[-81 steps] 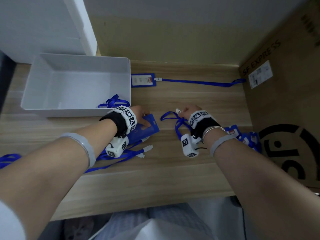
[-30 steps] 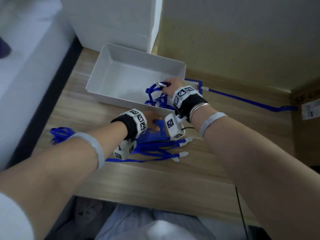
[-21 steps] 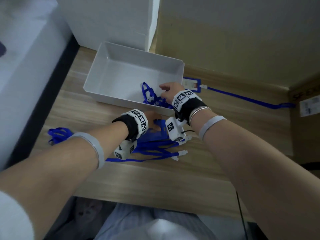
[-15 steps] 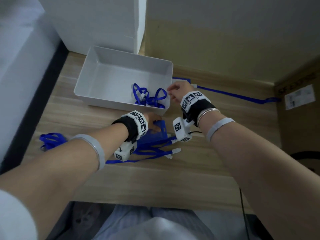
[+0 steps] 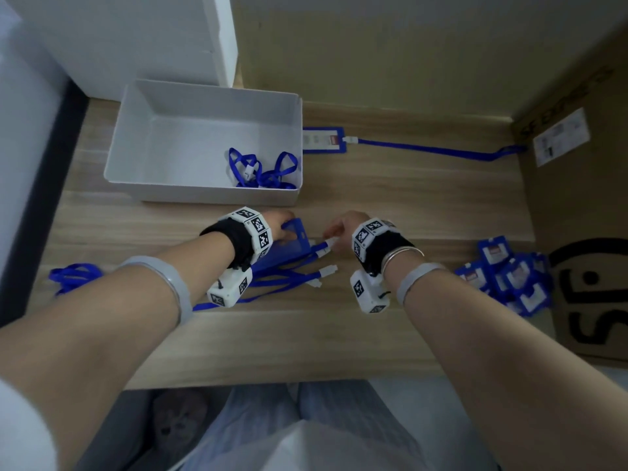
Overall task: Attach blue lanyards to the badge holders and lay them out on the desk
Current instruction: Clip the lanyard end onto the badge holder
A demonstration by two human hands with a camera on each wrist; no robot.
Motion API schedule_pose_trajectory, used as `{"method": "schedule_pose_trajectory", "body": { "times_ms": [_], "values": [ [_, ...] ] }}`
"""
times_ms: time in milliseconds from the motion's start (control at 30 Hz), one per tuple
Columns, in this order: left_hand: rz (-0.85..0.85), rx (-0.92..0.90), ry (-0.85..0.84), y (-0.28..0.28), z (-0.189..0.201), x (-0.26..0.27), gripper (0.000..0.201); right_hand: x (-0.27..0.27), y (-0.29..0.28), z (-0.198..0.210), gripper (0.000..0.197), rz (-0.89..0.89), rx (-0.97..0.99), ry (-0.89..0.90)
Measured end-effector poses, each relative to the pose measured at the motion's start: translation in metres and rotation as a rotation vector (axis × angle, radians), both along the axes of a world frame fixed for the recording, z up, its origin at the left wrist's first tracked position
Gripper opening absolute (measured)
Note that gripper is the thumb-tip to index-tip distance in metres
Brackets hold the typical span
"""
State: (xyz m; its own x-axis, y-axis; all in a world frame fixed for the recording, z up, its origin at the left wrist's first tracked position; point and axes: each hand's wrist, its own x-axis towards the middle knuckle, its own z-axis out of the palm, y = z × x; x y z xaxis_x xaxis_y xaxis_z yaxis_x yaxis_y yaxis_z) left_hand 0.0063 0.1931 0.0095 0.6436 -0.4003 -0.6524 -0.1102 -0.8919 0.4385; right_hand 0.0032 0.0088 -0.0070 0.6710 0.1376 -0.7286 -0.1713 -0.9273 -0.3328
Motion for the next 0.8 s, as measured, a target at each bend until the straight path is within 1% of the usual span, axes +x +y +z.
{"method": "schedule_pose_trajectory", "body": {
  "times_ms": [67,133,200,300,333,367,400,433,467,500,533,567,600,633,667,733,800],
  "values": [
    [0.023,0.01,-0.002,-0.002,-0.002,-0.002,0.01,-0.002,-0.001,-0.003,0.035,0.055,-0.042,0.001],
    [0.032,0.029,-0.006,-0.006,-0.003,-0.003,0.014,-0.004,-0.005,-0.006,0.033,0.024,-0.026,-0.014],
    [0.014,0.057,-0.034,-0.012,-0.003,-0.004,0.019,-0.005,-0.011,-0.002,0.033,-0.068,0.037,-0.055],
    [0.019,0.055,-0.068,-0.02,0.001,-0.004,0.046,-0.003,-0.021,0.005,0.034,-0.254,0.152,-0.129],
    [0.003,0.061,-0.062,-0.022,0.003,-0.004,0.05,-0.002,-0.025,0.008,0.033,-0.304,0.198,-0.143],
    [-0.023,0.059,-0.053,-0.025,0.002,-0.003,0.047,-0.001,-0.028,0.01,0.032,-0.355,0.249,-0.142],
    [-0.055,0.056,-0.039,-0.027,0.001,-0.002,0.04,0.001,-0.031,0.011,0.025,-0.408,0.321,-0.145],
    [-0.075,0.057,-0.021,-0.029,-0.001,-0.001,0.035,0.002,-0.033,0.014,0.012,-0.47,0.412,-0.137],
    [-0.069,0.056,-0.012,-0.032,-0.003,0.0,0.033,0.004,-0.035,0.016,0.005,-0.543,0.532,-0.13],
    [-0.038,0.056,-0.012,-0.036,-0.004,0.001,0.035,0.006,-0.037,0.019,0.017,-0.632,0.646,-0.119],
    [0.005,0.058,-0.026,-0.039,-0.004,0.001,0.039,0.009,-0.039,0.02,0.023,-0.74,0.777,-0.102],
    [0.052,0.049,-0.049,-0.043,-0.006,0.002,0.045,0.01,-0.042,0.023,0.025,-0.82,0.849,-0.096],
    [0.093,0.019,-0.072,-0.047,-0.006,0.002,0.05,0.012,-0.045,0.024,0.024,-0.847,0.88,-0.104],
    [0.124,-0.019,-0.082,-0.049,-0.004,0.002,0.053,0.012,-0.047,0.027,0.02,-0.82,0.846,-0.121],
    [0.153,-0.057,-0.09,-0.052,-0.003,0.001,0.054,0.012,-0.051,0.029,0.016,-0.755,0.776,-0.137],
    [0.18,-0.1,-0.097,-0.058,0.0,0.003,0.049,0.01,-0.061,0.033,0.009,-0.504,0.537,-0.175],
    [0.133,-0.115,-0.103,-0.066,0.003,0.007,0.038,0.008,-0.069,0.036,0.012,-0.225,0.29,-0.17]
  ]
}}
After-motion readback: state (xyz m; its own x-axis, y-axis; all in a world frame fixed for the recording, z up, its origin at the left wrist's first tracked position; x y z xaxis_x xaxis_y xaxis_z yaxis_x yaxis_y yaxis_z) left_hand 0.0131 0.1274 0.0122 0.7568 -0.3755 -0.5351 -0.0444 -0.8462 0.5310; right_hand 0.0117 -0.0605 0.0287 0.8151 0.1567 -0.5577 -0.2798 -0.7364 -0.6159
